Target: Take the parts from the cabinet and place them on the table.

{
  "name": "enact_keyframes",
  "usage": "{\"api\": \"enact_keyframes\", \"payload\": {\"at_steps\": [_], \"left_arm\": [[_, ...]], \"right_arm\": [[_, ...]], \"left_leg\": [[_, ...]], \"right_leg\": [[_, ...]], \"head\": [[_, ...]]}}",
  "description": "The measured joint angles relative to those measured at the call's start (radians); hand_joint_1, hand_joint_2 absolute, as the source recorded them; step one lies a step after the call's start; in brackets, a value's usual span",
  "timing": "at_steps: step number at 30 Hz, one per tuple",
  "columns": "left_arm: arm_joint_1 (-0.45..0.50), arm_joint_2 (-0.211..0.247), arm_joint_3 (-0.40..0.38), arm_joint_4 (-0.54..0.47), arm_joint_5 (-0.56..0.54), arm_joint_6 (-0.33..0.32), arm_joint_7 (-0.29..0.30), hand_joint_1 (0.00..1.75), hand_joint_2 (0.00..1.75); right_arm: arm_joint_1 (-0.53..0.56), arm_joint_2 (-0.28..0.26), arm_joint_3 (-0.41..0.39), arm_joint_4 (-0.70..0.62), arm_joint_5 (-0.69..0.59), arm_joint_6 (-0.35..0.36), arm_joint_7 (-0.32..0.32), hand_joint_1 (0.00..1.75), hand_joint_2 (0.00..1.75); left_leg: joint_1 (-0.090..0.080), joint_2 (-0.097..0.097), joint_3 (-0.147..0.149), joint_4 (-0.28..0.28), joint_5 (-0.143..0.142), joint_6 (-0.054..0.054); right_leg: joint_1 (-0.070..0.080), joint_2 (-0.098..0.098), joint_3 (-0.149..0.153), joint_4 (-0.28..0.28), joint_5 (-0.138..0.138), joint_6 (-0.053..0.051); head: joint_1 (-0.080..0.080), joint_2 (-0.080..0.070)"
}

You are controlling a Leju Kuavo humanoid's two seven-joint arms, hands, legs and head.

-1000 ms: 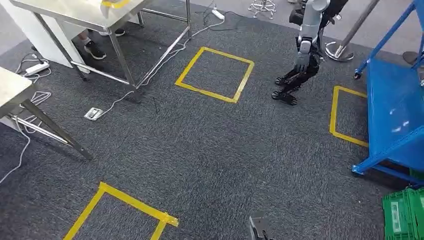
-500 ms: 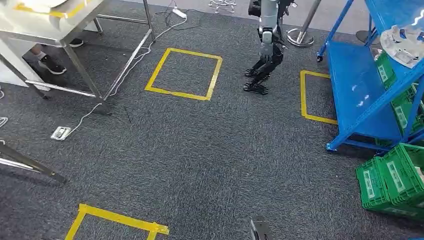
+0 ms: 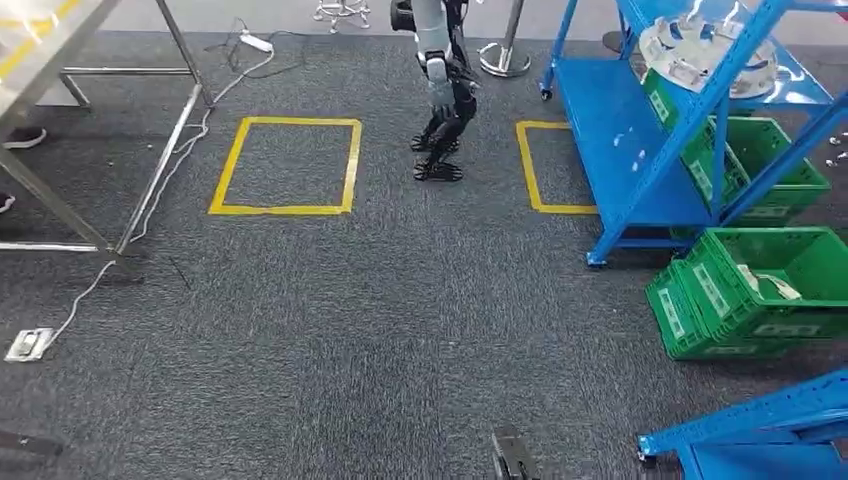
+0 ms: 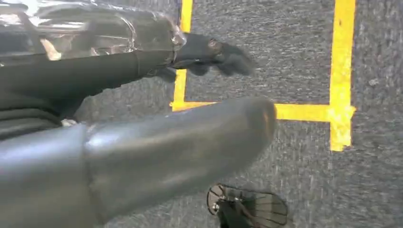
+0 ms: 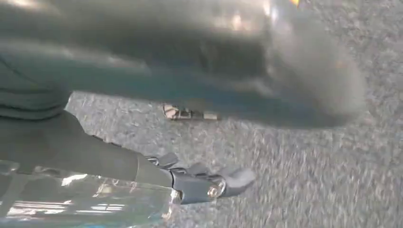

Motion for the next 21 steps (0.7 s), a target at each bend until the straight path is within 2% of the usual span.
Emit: {"api": "enact_keyframes", "payload": {"at_steps": [1,2,3,4,5,6,7,8,9,10,11,12,13,14,15,17,18,19,20,21], "left_arm": [[0.001,0.000,0.000,0.000,0.000,0.000,0.000,0.00,0.00],[0.000,0.000,0.000,0.000,0.000,-0.001,0.000,0.00,0.00],[-0.002,0.001,0.000,0.000,0.000,-0.001,-0.001,0.00,0.00],[-0.001,0.002,0.000,-0.001,0.000,-0.001,-0.002,0.00,0.00],[0.001,0.003,0.000,-0.001,0.000,-0.001,-0.002,0.00,0.00],[0.003,0.003,0.000,-0.001,0.000,-0.001,-0.002,0.00,0.00],[0.003,0.003,0.000,-0.001,0.000,-0.001,-0.003,0.00,0.00],[0.002,0.003,0.000,-0.001,0.000,-0.001,-0.004,0.00,0.00],[0.001,0.002,0.000,-0.001,0.000,0.000,-0.006,0.00,0.00],[-0.001,-0.002,0.000,-0.001,0.000,0.002,-0.008,0.00,0.00],[-0.003,-0.006,0.000,-0.001,0.000,0.005,-0.013,0.00,0.00],[-0.005,-0.012,0.000,-0.001,0.000,0.010,-0.018,0.00,0.00],[-0.007,-0.017,-0.001,-0.001,0.000,0.014,-0.023,0.00,0.00],[-0.008,-0.019,-0.001,-0.001,0.000,0.016,-0.024,0.00,0.00],[-0.008,-0.021,-0.001,0.000,0.000,0.016,-0.024,0.00,0.00],[-0.011,-0.030,-0.001,0.000,0.000,0.017,-0.026,0.00,0.00],[-0.012,-0.031,-0.001,0.000,0.000,0.017,-0.028,0.00,0.00],[-0.012,-0.032,-0.002,0.000,0.000,0.017,-0.031,0.00,0.00],[-0.009,-0.034,-0.002,0.000,0.000,0.017,-0.030,0.00,0.00],[-0.008,-0.034,-0.002,0.000,0.000,0.017,-0.026,0.00,0.00]], "right_arm": [[0.001,0.000,0.003,0.000,0.000,0.000,0.000,0.00,0.00],[0.002,-0.001,0.007,0.001,0.000,0.000,0.000,0.00,0.00],[0.004,-0.001,0.008,0.001,0.000,0.000,0.001,0.00,0.00],[0.001,-0.001,0.008,0.001,0.000,0.000,0.001,0.00,0.00],[-0.003,0.000,0.009,0.001,0.000,0.002,0.001,0.00,0.00],[-0.004,0.000,0.010,0.000,-0.004,0.003,0.001,0.00,0.00],[-0.003,0.000,0.010,0.000,-0.008,0.003,0.001,0.00,0.00],[0.003,-0.001,0.011,0.000,-0.011,0.006,0.001,0.00,0.00],[0.008,-0.003,0.011,0.000,-0.016,0.008,0.001,0.00,0.00],[0.011,-0.005,0.011,0.000,-0.022,0.009,0.001,0.00,0.00],[0.012,-0.009,0.011,0.000,-0.027,0.010,0.000,0.00,0.00],[0.011,-0.015,0.011,0.000,-0.031,0.011,0.000,0.00,0.00],[0.008,-0.018,0.011,0.001,-0.034,0.013,-0.001,0.00,0.00],[0.003,-0.020,0.011,0.001,-0.037,0.013,-0.001,0.00,0.00],[0.005,-0.022,0.011,0.001,-0.038,0.015,-0.002,0.00,0.00],[0.009,-0.030,0.011,0.002,-0.039,0.015,-0.002,0.00,0.00],[0.014,-0.031,0.011,0.002,-0.039,0.014,-0.002,0.00,0.00],[0.010,-0.035,0.010,0.003,-0.039,0.012,-0.003,0.00,0.00],[0.003,-0.035,0.010,0.003,-0.039,0.012,-0.003,0.00,0.00],[0.000,-0.035,0.010,0.003,-0.039,0.012,-0.003,0.00,0.00]], "left_leg": [[-0.002,0.017,0.002,-0.004,0.000,0.006],[0.009,0.036,0.008,-0.014,0.004,0.013],[0.006,0.054,0.014,-0.018,0.002,0.017],[0.003,0.076,0.019,-0.020,-0.001,0.023],[-0.001,0.097,0.022,-0.020,-0.004,0.027],[-0.004,0.119,0.024,-0.020,-0.008,0.029],[-0.006,0.137,0.027,-0.019,-0.012,0.029],[-0.007,0.153,0.032,-0.019,-0.017,0.028],[-0.008,0.165,0.037,-0.019,-0.022,0.026],[-0.008,0.175,0.044,-0.019,-0.027,0.024],[-0.008,0.185,0.051,-0.020,-0.031,0.022],[-0.008,0.190,0.056,-0.021,-0.035,0.019],[-0.014,0.199,0.056,-0.021,-0.040,0.012],[-0.012,0.204,0.056,-0.024,-0.040,0.007],[-0.011,0.210,0.059,-0.026,-0.040,0.002],[-0.009,0.229,0.076,-0.038,-0.044,-0.010],[-0.003,0.156,0.076,-0.025,-0.056,-0.013],[-0.003,0.101,0.054,0.021,-0.085,-0.009],[-0.004,0.086,0.012,0.098,-0.121,-0.008],[-0.004,0.086,-0.035,0.183,-0.153,-0.009]], "right_leg": [[-0.003,0.018,-0.001,-0.002,0.003,0.006],[-0.004,0.034,-0.006,0.000,-0.001,0.010],[0.003,-0.025,-0.013,0.019,-0.013,0.014],[0.002,-0.074,-0.041,0.075,-0.043,0.020],[0.000,-0.101,-0.082,0.150,-0.077,0.025],[-0.004,-0.116,-0.127,0.229,-0.105,0.029],[-0.007,-0.122,-0.158,0.282,-0.115,0.033],[-0.009,-0.126,-0.168,0.294,-0.102,0.034],[-0.011,-0.129,-0.155,0.263,-0.070,0.033],[-0.011,-0.134,-0.124,0.194,-0.023,0.030],[-0.009,-0.146,-0.082,0.108,0.023,0.025],[-0.005,-0.173,-0.046,0.031,0.043,0.019],[0.010,-0.201,-0.032,0.016,0.024,0.013],[0.012,-0.197,-0.032,0.009,0.021,0.004],[0.015,-0.191,-0.034,0.007,0.021,0.002],[0.018,-0.170,-0.025,-0.010,0.023,-0.010],[0.010,-0.165,-0.010,-0.025,0.029,-0.016],[0.007,-0.158,-0.004,-0.031,0.031,-0.026],[0.007,-0.146,-0.004,-0.031,0.031,-0.028],[0.009,-0.132,-0.003,-0.030,0.029,-0.030]], "head": [[0.000,0.000],[-0.001,0.000],[0.007,0.000],[0.022,0.000],[0.030,0.000],[0.030,0.000],[0.030,0.000],[0.032,0.000],[0.033,0.000],[0.035,0.000],[0.038,0.000],[0.040,0.000],[0.038,0.000],[0.039,0.000],[0.035,0.000],[0.036,0.000],[0.037,0.000],[0.030,0.000],[0.026,0.000],[0.017,0.000]]}}
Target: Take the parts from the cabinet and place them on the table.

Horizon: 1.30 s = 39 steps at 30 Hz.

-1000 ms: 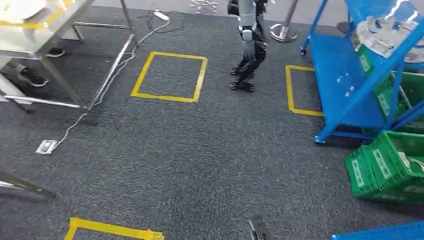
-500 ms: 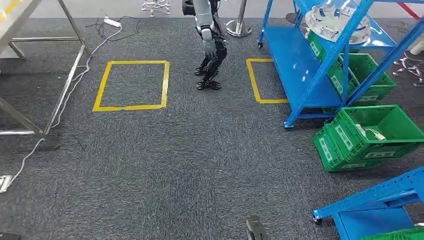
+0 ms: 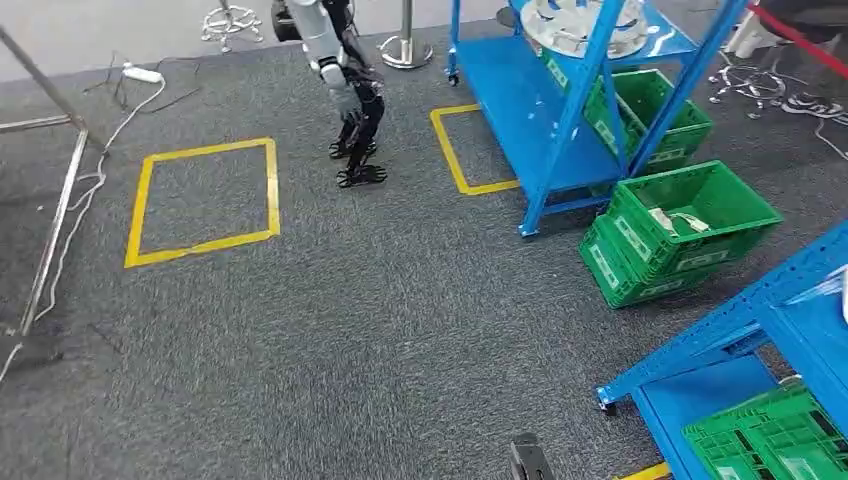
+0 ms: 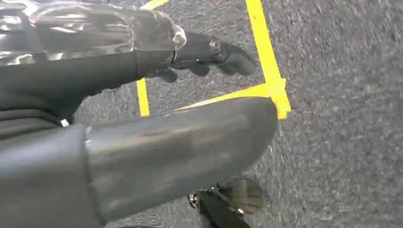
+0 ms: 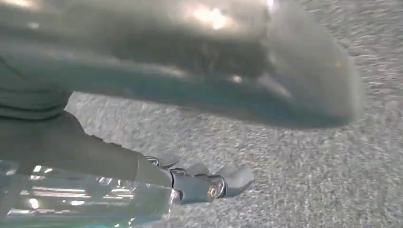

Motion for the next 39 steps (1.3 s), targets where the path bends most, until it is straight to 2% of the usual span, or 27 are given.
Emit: {"api": "enact_keyframes", "payload": {"at_steps": [2,3,5,6,7,11,12,13,14,16,17,19,21,22,23,26,27,28,29,31,32,33,34,36,37,38,39], "left_arm": [[0.005,0.000,0.000,0.000,0.000,-0.001,0.006,0.00,0.00],[0.006,0.000,0.000,0.000,0.000,-0.001,0.010,0.00,0.00],[0.006,0.000,-0.001,0.000,0.000,-0.001,0.013,0.00,0.00],[0.006,0.001,-0.002,0.000,0.000,-0.001,0.014,0.00,0.00],[0.006,0.001,-0.003,0.000,0.000,-0.002,0.016,0.00,0.00],[0.008,0.000,-0.004,0.000,0.000,-0.002,0.019,0.00,0.00],[0.006,0.000,-0.004,0.000,0.000,-0.002,0.019,0.00,0.00],[0.006,0.000,-0.004,0.000,0.000,-0.002,0.019,0.00,0.00],[0.009,0.000,-0.004,0.000,0.000,-0.002,0.018,0.00,0.00],[0.012,0.000,-0.004,0.000,0.000,-0.002,0.019,0.00,0.00],[0.012,0.001,-0.004,0.000,0.000,-0.002,0.019,0.00,0.00],[0.010,0.001,-0.004,0.000,0.000,-0.002,0.018,0.00,0.00],[0.005,0.000,-0.005,0.000,0.000,-0.002,0.014,0.00,0.00],[0.004,-0.001,-0.005,0.000,0.000,-0.002,0.011,0.00,0.00],[0.001,0.000,-0.005,0.000,0.000,-0.002,0.009,0.00,0.00],[-0.001,-0.002,-0.005,0.000,0.000,-0.002,0.008,0.00,0.00],[-0.003,-0.001,-0.005,0.000,0.000,-0.002,0.008,0.00,0.00],[-0.006,0.000,-0.005,0.000,0.000,-0.002,0.008,0.00,0.00],[-0.004,0.000,-0.005,0.000,0.000,-0.002,0.007,0.00,0.00],[0.002,0.001,-0.005,0.001,0.000,-0.002,0.009,0.00,0.00],[0.005,0.002,-0.005,0.001,0.000,-0.002,0.009,0.00,0.00],[0.007,0.003,-0.005,0.001,0.000,-0.002,0.009,0.00,0.00],[0.007,0.004,-0.005,0.001,0.000,-0.002,0.009,0.00,0.00],[0.007,0.007,-0.005,0.001,0.000,-0.003,0.008,0.00,0.00],[0.008,0.008,-0.005,0.001,0.000,-0.003,0.008,0.00,0.00],[0.007,0.008,-0.006,0.001,0.000,-0.005,0.008,0.00,0.00],[0.007,0.008,-0.006,0.001,0.000,-0.005,0.006,0.00,0.00]], "right_arm": [[0.000,0.001,0.000,0.000,-0.003,0.000,0.000,0.00,0.00],[0.003,0.001,0.000,0.000,-0.003,0.000,0.000,0.00,0.00],[0.005,0.000,0.000,0.000,-0.005,0.000,0.000,0.00,0.00],[0.003,0.000,0.000,0.000,-0.006,0.000,0.000,0.00,0.00],[0.002,-0.001,0.000,0.001,-0.006,0.000,0.000,0.00,0.00],[0.002,-0.002,0.000,0.002,-0.008,0.000,0.003,0.00,0.00],[0.004,-0.003,0.001,0.002,-0.007,0.000,0.003,0.00,0.00],[0.003,-0.002,0.001,0.002,-0.007,0.000,0.003,0.00,0.00],[-0.003,-0.002,0.001,0.002,-0.007,0.000,0.003,0.00,0.00],[-0.008,-0.002,0.001,0.002,-0.007,0.000,0.003,0.00,0.00],[-0.004,-0.002,0.001,0.002,-0.007,0.000,0.003,0.00,0.00],[0.006,-0.002,0.001,0.002,-0.007,0.000,0.003,0.00,0.00],[0.010,-0.003,0.001,0.003,-0.008,0.000,0.003,0.00,0.00],[0.009,-0.003,0.001,0.003,-0.009,0.000,0.003,0.00,0.00],[0.006,-0.004,0.001,0.003,-0.010,0.000,0.003,0.00,0.00],[0.009,-0.004,0.001,0.003,-0.014,0.000,0.003,0.00,0.00],[0.010,-0.004,0.001,0.003,-0.014,0.000,0.004,0.00,0.00],[0.012,-0.003,0.002,0.003,-0.014,0.000,0.004,0.00,0.00],[0.007,-0.004,0.002,0.003,-0.015,0.001,0.004,0.00,0.00],[-0.001,-0.003,0.002,0.003,-0.017,0.001,0.004,0.00,0.00],[-0.001,-0.002,0.002,0.003,-0.018,0.003,0.004,0.00,0.00],[0.001,-0.002,0.002,0.003,-0.018,0.003,0.004,0.00,0.00],[0.004,-0.003,0.003,0.003,-0.018,0.003,0.004,0.00,0.00],[0.003,-0.003,0.003,0.003,-0.020,0.003,0.004,0.00,0.00],[0.003,-0.003,0.003,0.003,-0.021,0.003,0.004,0.00,0.00],[-0.002,-0.003,0.003,0.003,-0.022,0.003,0.004,0.00,0.00],[-0.003,-0.003,0.003,0.003,-0.024,0.003,0.005,0.00,0.00]], "left_leg": [[-0.001,0.005,-0.070,0.093,-0.009,0.000],[-0.002,0.007,-0.074,0.075,0.023,0.000],[-0.001,-0.012,-0.022,-0.074,0.141,0.003],[0.002,-0.050,0.009,-0.159,0.186,0.004],[0.009,-0.120,0.016,-0.174,0.167,0.006],[0.004,-0.067,0.036,-0.198,0.160,0.023],[0.009,-0.047,0.042,-0.206,0.161,0.028],[0.006,-0.029,0.048,-0.210,0.158,0.034],[0.002,-0.007,0.053,-0.211,0.155,0.038],[-0.003,0.041,0.059,-0.211,0.145,0.041],[-0.004,0.058,0.062,-0.211,0.141,0.040],[-0.006,0.084,0.074,-0.211,0.130,0.038],[-0.006,0.103,0.091,-0.211,0.119,0.033],[-0.006,0.114,0.092,-0.214,0.114,0.030],[-0.011,0.117,0.095,-0.212,0.110,0.022],[-0.006,0.141,0.107,-0.222,0.107,0.009],[-0.004,0.135,0.109,-0.221,0.096,0.001],[0.000,0.037,0.106,-0.194,0.079,0.001],[-0.003,0.006,0.076,-0.133,0.049,0.002],[-0.002,-0.001,-0.014,0.028,-0.014,-0.001],[-0.003,0.002,-0.050,0.083,-0.024,-0.003],[-0.003,0.006,-0.068,0.092,-0.005,-0.003],[-0.002,0.007,-0.062,0.049,0.044,-0.002],[0.000,-0.020,-0.004,-0.112,0.158,-0.001],[0.004,-0.080,0.017,-0.167,0.174,0.002],[0.010,-0.110,0.028,-0.190,0.160,0.003],[0.005,-0.090,0.031,-0.187,0.155,0.010]], "right_leg": [[0.003,0.030,0.004,0.001,-0.003,-0.003],[0.003,0.045,0.008,0.002,-0.006,-0.002],[0.001,0.076,0.021,0.007,-0.016,0.005],[-0.001,0.090,0.025,0.013,-0.023,0.010],[0.002,0.100,0.019,0.020,-0.031,0.018],[-0.011,0.161,0.006,0.016,-0.029,0.041],[-0.009,0.129,0.004,0.028,-0.037,0.044],[-0.005,0.064,-0.012,0.062,-0.059,0.050],[-0.007,0.030,-0.047,0.127,-0.095,0.056],[-0.012,0.007,-0.138,0.291,-0.160,0.064],[-0.014,0.005,-0.161,0.329,-0.163,0.066],[-0.017,0.003,-0.137,0.269,-0.099,0.063],[-0.013,-0.019,-0.054,0.098,-0.001,0.051],[-0.002,-0.064,-0.024,0.048,-0.005,0.040],[0.008,-0.073,-0.015,0.029,-0.011,0.032],[0.014,-0.051,-0.017,0.025,-0.018,0.021],[0.003,-0.041,-0.003,0.006,-0.010,0.014],[0.001,-0.036,0.004,-0.001,-0.010,0.008],[-0.001,-0.026,0.007,-0.001,-0.010,0.004],[0.000,0.000,0.010,-0.001,-0.015,-0.002],[0.001,0.016,0.014,-0.001,-0.017,-0.003],[0.002,0.032,0.020,0.000,-0.021,-0.002],[0.001,0.048,0.027,0.001,-0.025,0.001],[-0.002,0.078,0.040,0.007,-0.037,0.008],[-0.006,0.088,0.038,0.012,-0.044,0.014],[-0.002,0.104,0.032,0.022,-0.051,0.023],[-0.007,0.115,0.029,0.020,-0.049,0.029]], "head": [[-0.009,0.000],[-0.012,0.000],[-0.016,0.000],[-0.019,0.000],[-0.023,0.000],[-0.021,0.000],[-0.017,0.000],[-0.004,0.000],[0.009,0.000],[0.012,0.000],[0.013,0.000],[0.019,0.000],[0.023,0.000],[0.023,0.000],[0.022,0.000],[0.019,0.000],[0.022,0.000],[0.015,0.000],[0.011,0.000],[-0.003,0.000],[-0.008,0.000],[-0.011,0.000],[-0.014,0.000],[-0.019,0.000],[-0.022,0.000],[-0.028,0.000],[-0.027,0.000]]}}
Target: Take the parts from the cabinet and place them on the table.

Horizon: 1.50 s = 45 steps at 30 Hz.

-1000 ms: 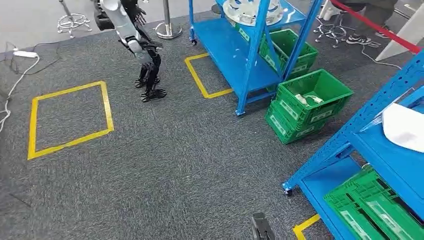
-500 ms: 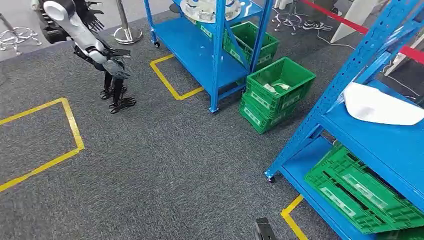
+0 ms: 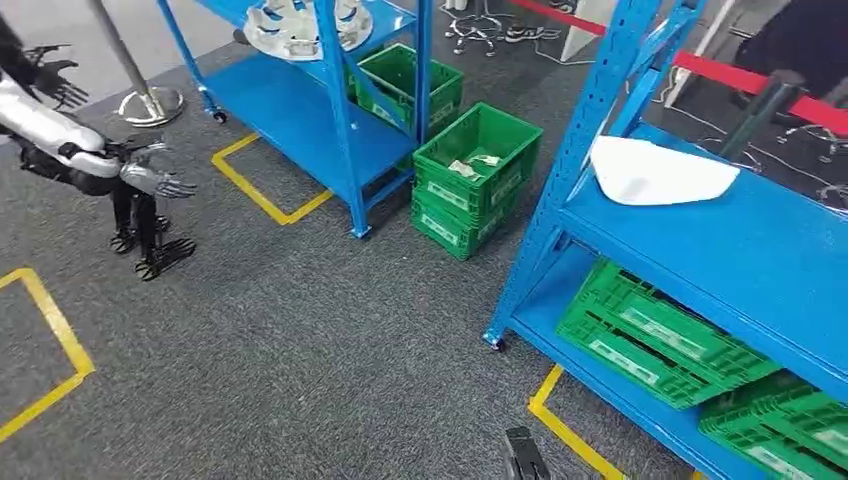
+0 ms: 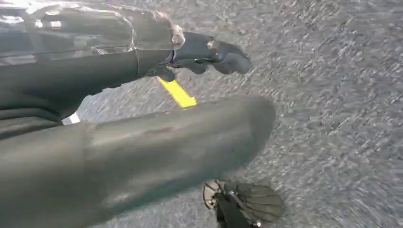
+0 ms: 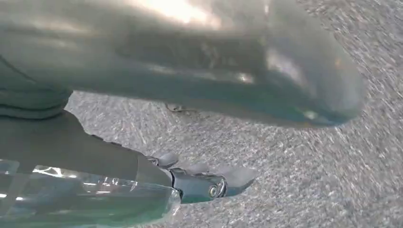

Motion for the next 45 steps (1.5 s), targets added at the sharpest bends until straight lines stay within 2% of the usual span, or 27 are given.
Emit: {"api": "enact_keyframes", "payload": {"at_steps": [3,5,7,9,10,12,13,14,18,20,21,23,24,25,27,28,29,33,34,35,36,38,39,41,43,44,45], "left_arm": [[0.000,0.000,0.001,0.000,0.000,-0.001,-0.001,0.00,0.00],[0.000,0.000,0.000,-0.001,0.000,-0.001,-0.002,0.00,0.00],[0.004,0.000,0.000,-0.001,0.000,-0.002,-0.001,0.00,0.00],[0.003,0.000,0.000,-0.001,0.001,-0.002,-0.001,0.00,0.00],[0.002,0.000,0.000,-0.001,0.001,-0.002,-0.001,0.00,0.00],[-0.001,-0.001,0.000,0.000,0.001,-0.002,-0.001,0.00,0.00],[-0.003,-0.003,0.000,0.000,0.001,-0.002,-0.001,0.00,0.00],[-0.004,-0.005,0.000,0.000,0.001,-0.002,-0.001,0.00,0.00],[-0.008,-0.008,0.000,0.000,0.001,-0.003,0.000,0.00,0.00],[-0.010,-0.008,0.000,0.000,0.001,-0.002,-0.001,0.00,0.00],[-0.008,-0.009,0.000,0.000,0.001,-0.003,-0.001,0.00,0.00],[-0.002,-0.008,0.000,0.001,0.001,-0.004,0.000,0.00,0.00],[0.001,-0.008,0.000,0.001,0.001,-0.004,0.000,0.00,0.00],[0.001,-0.008,0.000,0.001,0.001,-0.004,0.000,0.00,0.00],[0.000,-0.007,0.000,0.002,0.001,-0.004,0.000,0.00,0.00],[0.000,-0.007,0.000,0.002,0.001,-0.004,0.000,0.00,0.00],[0.000,-0.003,0.000,0.002,0.001,-0.004,0.000,0.00,0.00],[0.001,-0.003,0.001,0.002,0.000,-0.005,0.001,0.00,0.00],[0.001,-0.006,0.001,0.002,0.000,-0.006,0.001,0.00,0.00],[-0.001,-0.003,0.001,0.002,0.000,-0.006,0.000,0.00,0.00],[0.001,-0.004,0.000,0.002,0.000,-0.007,0.000,0.00,0.00],[0.004,-0.002,0.000,0.002,0.000,-0.008,0.001,0.00,0.00],[0.004,-0.002,0.000,0.002,0.000,-0.008,0.002,0.00,0.00],[0.003,-0.003,0.000,0.002,0.000,-0.008,0.003,0.00,0.00],[-0.002,-0.004,0.000,0.002,0.000,-0.008,0.004,0.00,0.00],[-0.003,-0.005,0.000,0.002,0.000,-0.008,0.004,0.00,0.00],[-0.004,-0.006,0.000,0.002,0.000,-0.008,0.004,0.00,0.00]], "right_arm": [[0.005,-0.001,0.001,0.000,-0.002,0.000,0.000,0.00,0.00],[0.004,-0.001,0.002,0.000,-0.003,0.000,0.002,0.00,0.00],[-0.005,0.000,0.002,0.000,-0.006,0.000,0.001,0.00,0.00],[0.001,0.000,0.002,0.000,-0.007,0.000,0.002,0.00,0.00],[0.007,0.000,0.002,0.000,-0.007,0.000,0.002,0.00,0.00],[0.012,0.000,0.002,0.000,-0.008,0.000,0.002,0.00,0.00],[0.012,0.000,0.002,0.000,-0.008,0.000,0.002,0.00,0.00],[0.008,-0.002,0.002,0.000,-0.008,0.000,0.002,0.00,0.00],[0.010,-0.002,0.002,0.001,-0.008,0.000,0.004,0.00,0.00],[0.010,-0.001,0.002,0.001,-0.008,0.000,0.009,0.00,0.00],[0.004,-0.003,0.002,0.001,-0.008,0.000,0.009,0.00,0.00],[0.000,-0.001,0.001,0.000,-0.008,0.000,0.009,0.00,0.00],[0.001,0.000,0.001,0.000,-0.008,0.000,0.009,0.00,0.00],[0.005,0.000,0.001,0.000,-0.009,0.000,0.010,0.00,0.00],[0.007,0.000,0.002,0.000,-0.009,0.000,0.010,0.00,0.00],[0.006,0.001,0.002,0.000,-0.009,0.000,0.010,0.00,0.00],[0.004,0.002,0.001,0.000,-0.009,0.000,0.010,0.00,0.00],[0.003,0.001,0.002,0.000,-0.009,0.000,0.011,0.00,0.00],[0.004,-0.002,0.002,0.001,-0.009,0.000,0.011,0.00,0.00],[0.004,0.001,0.002,0.000,-0.009,0.000,0.011,0.00,0.00],[0.000,0.001,0.002,0.000,-0.009,0.000,0.011,0.00,0.00],[-0.005,0.001,0.002,0.000,-0.009,0.000,0.011,0.00,0.00],[-0.003,0.001,0.002,0.000,-0.010,0.000,0.012,0.00,0.00],[0.008,0.001,0.002,0.000,-0.010,0.000,0.014,0.00,0.00],[0.010,0.000,0.003,0.000,-0.010,0.000,0.015,0.00,0.00],[0.009,0.000,0.003,0.000,-0.010,0.000,0.015,0.00,0.00],[0.005,0.000,0.005,0.000,-0.010,0.000,0.016,0.00,0.00]], "left_leg": [[0.004,0.039,0.010,-0.015,-0.001,0.017],[0.001,0.076,0.024,-0.025,-0.005,0.027],[-0.004,0.120,0.032,-0.025,-0.014,0.032],[-0.006,0.155,0.040,-0.024,-0.025,0.032],[-0.007,0.166,0.047,-0.024,-0.030,0.031],[-0.009,0.187,0.064,-0.025,-0.041,0.026],[-0.009,0.194,0.070,-0.027,-0.046,0.023],[-0.014,0.204,0.071,-0.028,-0.051,0.017],[-0.014,0.240,0.091,-0.040,-0.056,-0.002],[-0.007,0.105,0.071,0.010,-0.091,-0.010],[-0.008,0.088,0.033,0.080,-0.124,-0.011],[-0.009,0.090,-0.057,0.238,-0.178,-0.013],[-0.009,0.094,-0.089,0.276,-0.175,-0.012],[-0.010,0.098,-0.095,0.262,-0.144,-0.011],[-0.010,0.085,-0.049,0.127,-0.035,-0.006],[-0.008,0.043,-0.016,0.042,0.015,-0.002],[-0.002,-0.033,-0.005,0.007,0.008,0.006],[-0.010,0.020,0.016,-0.021,0.001,0.021],[0.002,0.042,0.025,-0.035,0.007,0.028],[-0.002,0.058,0.033,-0.042,0.006,0.031],[-0.004,0.083,0.039,-0.044,0.002,0.036],[-0.007,0.126,0.044,-0.044,-0.006,0.039],[-0.007,0.143,0.046,-0.044,-0.009,0.036],[-0.006,0.168,0.056,-0.044,-0.019,0.031],[-0.002,0.188,0.072,-0.044,-0.029,0.022],[-0.004,0.194,0.074,-0.046,-0.034,0.017],[-0.010,0.201,0.075,-0.042,-0.040,0.008]], "right_leg": [[-0.004,0.042,-0.006,-0.007,0.001,0.016],[0.000,-0.070,-0.036,0.058,-0.038,0.028],[-0.004,-0.106,-0.127,0.222,-0.109,0.037],[-0.008,-0.110,-0.179,0.304,-0.115,0.041],[-0.010,-0.111,-0.169,0.278,-0.082,0.040],[-0.008,-0.126,-0.096,0.118,0.021,0.030],[-0.003,-0.160,-0.056,0.030,0.054,0.019],[0.013,-0.201,-0.043,0.016,0.030,0.011],[0.017,-0.168,-0.038,-0.005,0.031,-0.004],[0.003,-0.151,-0.023,-0.020,0.038,-0.016],[0.002,-0.138,-0.023,-0.020,0.038,-0.018],[0.005,-0.110,-0.020,-0.020,0.034,-0.023],[0.006,-0.094,-0.017,-0.019,0.032,-0.024],[0.006,-0.078,-0.012,-0.019,0.030,-0.023],[0.005,-0.049,0.000,-0.017,0.023,-0.019],[0.004,-0.036,0.005,-0.016,0.019,-0.015],[0.004,-0.028,0.002,-0.012,0.014,-0.009],[-0.008,0.034,-0.012,-0.016,0.017,0.018],[-0.009,0.034,-0.011,-0.010,0.012,0.021],[-0.002,-0.028,-0.024,0.016,-0.005,0.028],[-0.004,-0.069,-0.060,0.082,-0.043,0.035],[-0.010,-0.101,-0.146,0.238,-0.108,0.045],[-0.013,-0.107,-0.174,0.285,-0.115,0.049],[-0.019,-0.113,-0.157,0.241,-0.058,0.053],[-0.020,-0.142,-0.067,0.057,0.044,0.049],[-0.015,-0.182,-0.039,-0.001,0.049,0.045],[-0.007,-0.184,-0.031,-0.012,0.039,0.035]], "head": [[0.002,0.000],[0.025,0.000],[0.033,0.000],[0.037,0.000],[0.040,0.000],[0.048,0.000],[0.053,0.000],[0.048,0.000],[0.047,0.000],[0.042,0.000],[0.037,0.000],[0.021,0.000],[0.016,0.000],[0.013,0.000],[0.008,0.000],[0.005,0.000],[0.004,0.000],[0.005,0.000],[0.004,0.000],[0.013,0.000],[0.030,0.000],[0.034,0.000],[0.034,0.000],[0.039,0.000],[0.047,0.000],[0.053,0.000],[0.056,0.000]]}}
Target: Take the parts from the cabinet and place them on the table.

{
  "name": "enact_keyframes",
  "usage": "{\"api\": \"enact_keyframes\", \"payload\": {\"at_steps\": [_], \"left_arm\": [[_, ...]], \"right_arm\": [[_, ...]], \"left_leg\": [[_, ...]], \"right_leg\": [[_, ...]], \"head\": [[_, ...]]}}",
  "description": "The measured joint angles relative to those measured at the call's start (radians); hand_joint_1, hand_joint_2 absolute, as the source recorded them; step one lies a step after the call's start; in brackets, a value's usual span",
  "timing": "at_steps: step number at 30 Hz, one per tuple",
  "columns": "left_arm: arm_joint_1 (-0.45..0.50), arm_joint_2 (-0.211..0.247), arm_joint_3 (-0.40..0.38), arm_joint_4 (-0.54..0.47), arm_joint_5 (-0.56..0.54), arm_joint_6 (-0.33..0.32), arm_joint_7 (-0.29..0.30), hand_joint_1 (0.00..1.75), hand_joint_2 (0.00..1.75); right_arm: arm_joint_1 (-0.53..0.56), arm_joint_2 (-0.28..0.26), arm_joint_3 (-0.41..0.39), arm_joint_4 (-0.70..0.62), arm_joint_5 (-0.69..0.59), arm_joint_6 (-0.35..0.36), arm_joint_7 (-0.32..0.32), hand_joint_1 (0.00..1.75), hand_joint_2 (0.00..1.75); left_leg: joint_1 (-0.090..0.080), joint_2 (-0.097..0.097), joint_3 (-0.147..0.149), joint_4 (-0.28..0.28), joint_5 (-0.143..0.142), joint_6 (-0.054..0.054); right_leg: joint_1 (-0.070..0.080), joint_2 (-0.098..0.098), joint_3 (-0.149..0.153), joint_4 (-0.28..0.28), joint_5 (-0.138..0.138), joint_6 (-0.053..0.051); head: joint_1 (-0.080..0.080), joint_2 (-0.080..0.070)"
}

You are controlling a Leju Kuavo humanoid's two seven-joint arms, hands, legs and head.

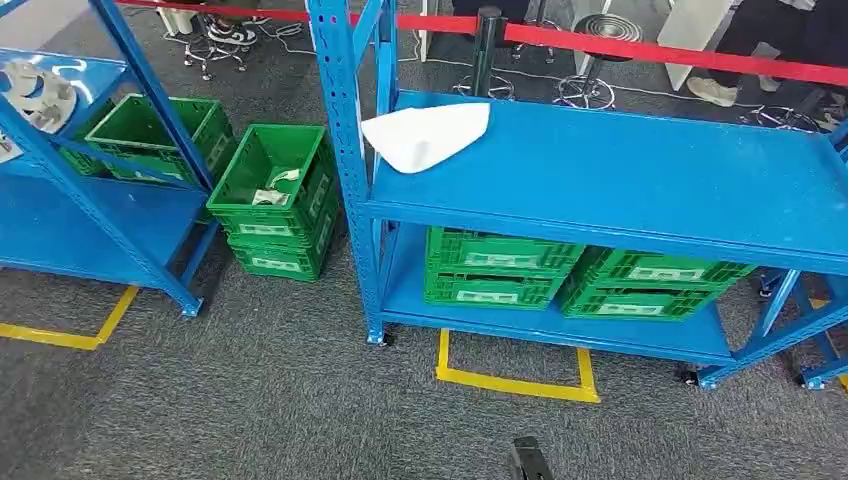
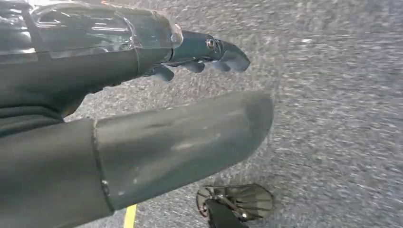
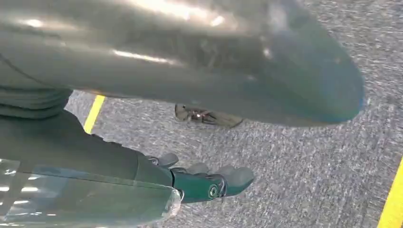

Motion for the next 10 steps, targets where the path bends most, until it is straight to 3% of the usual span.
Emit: {"api": "enact_keyframes", "payload": {"at_steps": [2,3,4,5,6,8,9,10], "left_arm": [[-0.001,0.000,0.000,0.000,0.000,0.000,0.001,0.00,0.00],[-0.002,-0.001,0.000,0.000,0.000,0.000,0.001,0.00,0.00],[-0.003,-0.003,0.000,0.000,0.000,0.000,0.000,0.00,0.00],[-0.005,-0.003,0.000,0.000,0.000,0.000,-0.001,0.00,0.00],[-0.005,-0.003,0.000,0.000,0.000,0.000,-0.002,0.00,0.00],[-0.001,-0.003,0.000,0.000,0.000,0.000,-0.001,0.00,0.00],[0.001,-0.002,0.000,0.000,0.000,0.000,-0.001,0.00,0.00],[0.003,-0.002,0.000,0.000,0.000,0.000,-0.001,0.00,0.00]], "right_arm": [[0.001,0.000,0.002,0.000,0.000,0.000,0.000,0.00,0.00],[0.004,0.000,0.003,0.000,-0.002,0.000,0.000,0.00,0.00],[0.005,0.000,0.003,0.001,-0.004,0.000,0.001,0.00,0.00],[0.005,0.000,0.003,0.001,-0.005,0.000,0.002,0.00,0.00],[0.002,0.000,0.003,0.001,-0.005,0.000,0.003,0.00,0.00],[-0.004,0.001,0.004,0.001,-0.005,0.001,0.004,0.00,0.00],[-0.003,0.003,0.005,0.001,-0.006,0.001,0.004,0.00,0.00],[-0.001,0.002,0.005,0.001,-0.006,0.001,0.004,0.00,0.00]], "left_leg": [[0.000,0.012,0.012,-0.009,-0.001,-0.008],[0.001,0.021,0.022,-0.017,-0.001,-0.014],[0.002,0.019,0.025,-0.018,-0.010,-0.024],[0.007,-0.059,0.025,0.002,-0.025,-0.027],[0.008,-0.097,-0.002,0.058,-0.058,-0.025],[0.007,-0.107,-0.097,0.234,-0.130,-0.024],[0.006,-0.106,-0.140,0.296,-0.141,-0.023],[0.005,-0.104,-0.160,0.309,-0.123,-0.020]], "right_leg": [[0.003,0.012,-0.004,0.004,-0.005,-0.010],[0.005,0.022,-0.005,0.001,-0.006,-0.017],[-0.003,0.034,0.011,-0.011,0.001,-0.027],[-0.004,0.039,0.016,-0.017,0.002,-0.030],[-0.005,0.046,0.018,-0.018,0.001,-0.037],[-0.001,0.073,0.019,-0.018,-0.002,-0.044],[0.003,0.088,0.021,-0.017,-0.004,-0.047],[0.005,0.102,0.024,-0.017,-0.006,-0.049]], "head": [[-0.013,0.000],[-0.012,0.000],[-0.009,0.000],[-0.019,0.000],[-0.027,0.000],[-0.042,0.000],[-0.047,0.000],[-0.049,0.000]]}}
